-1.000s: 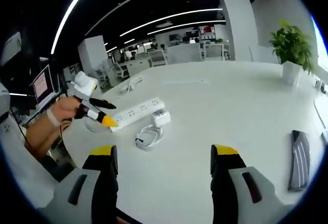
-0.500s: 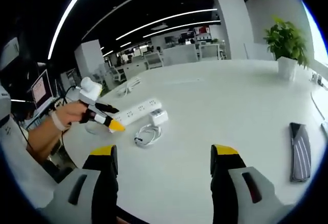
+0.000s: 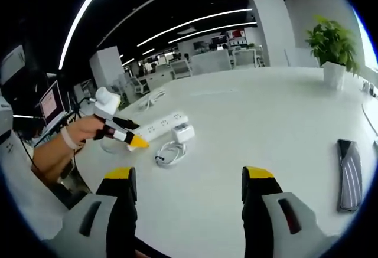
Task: Straighten the power strip on the desk, plug the charger into it
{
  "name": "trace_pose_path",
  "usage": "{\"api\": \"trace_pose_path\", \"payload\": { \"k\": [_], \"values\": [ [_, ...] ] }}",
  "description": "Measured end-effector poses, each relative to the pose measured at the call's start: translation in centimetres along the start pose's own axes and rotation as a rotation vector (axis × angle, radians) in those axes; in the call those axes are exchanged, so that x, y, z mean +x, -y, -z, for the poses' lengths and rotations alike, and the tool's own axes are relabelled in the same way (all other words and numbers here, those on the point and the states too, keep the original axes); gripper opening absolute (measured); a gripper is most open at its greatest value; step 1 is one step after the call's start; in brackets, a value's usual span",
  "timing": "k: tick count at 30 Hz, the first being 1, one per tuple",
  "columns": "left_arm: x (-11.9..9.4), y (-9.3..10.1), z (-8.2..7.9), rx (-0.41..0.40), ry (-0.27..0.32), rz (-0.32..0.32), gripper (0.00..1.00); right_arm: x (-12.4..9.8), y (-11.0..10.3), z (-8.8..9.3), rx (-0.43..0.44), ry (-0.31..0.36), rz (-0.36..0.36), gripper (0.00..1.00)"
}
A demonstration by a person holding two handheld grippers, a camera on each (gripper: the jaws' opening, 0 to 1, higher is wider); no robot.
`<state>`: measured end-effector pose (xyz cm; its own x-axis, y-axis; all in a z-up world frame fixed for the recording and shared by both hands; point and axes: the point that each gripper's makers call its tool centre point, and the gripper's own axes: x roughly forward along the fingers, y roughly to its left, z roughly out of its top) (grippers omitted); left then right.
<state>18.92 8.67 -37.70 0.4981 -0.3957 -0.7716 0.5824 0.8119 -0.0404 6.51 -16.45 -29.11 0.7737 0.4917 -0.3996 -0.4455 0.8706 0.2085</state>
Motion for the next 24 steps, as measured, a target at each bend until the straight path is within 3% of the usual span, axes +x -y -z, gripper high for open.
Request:
{"api": "trace_pose_path", "payload": {
  "k": [3,7,10,15,20,24],
  "values": [
    [0.2,-0.1,-0.1,0.002,-0.001,0.010,0.74,0.4,-0.3,-0.7,-0.055,0.016,-0.034,0.71],
    [-0.3,0.2,0.0,0.002,0.000,0.009,0.74,1.9,-0.6,-2.6,-0.219,0.000,-0.085,0.71],
    [-0.6,0.2,0.1,0.004,0.000,0.010,0.74,3.8,-2.0,-4.5,-0.270,-0.014,-0.179,0.72],
    [-0.6,0.2,0.3,0.006,-0.002,0.012,0.74,6.2,-3.0,-6.8,-0.511,-0.051,-0.247,0.74],
    [-0.4,-0.7,0.1,0.009,-0.003,0.014,0.74,9.5,-5.2,-10.3,-0.859,-0.046,-0.364,0.73],
    [-0.3,-0.8,0.2,0.010,-0.001,0.015,0.74,12.5,-6.8,-10.6,-1.045,-0.118,-0.466,0.73]
  ]
}}
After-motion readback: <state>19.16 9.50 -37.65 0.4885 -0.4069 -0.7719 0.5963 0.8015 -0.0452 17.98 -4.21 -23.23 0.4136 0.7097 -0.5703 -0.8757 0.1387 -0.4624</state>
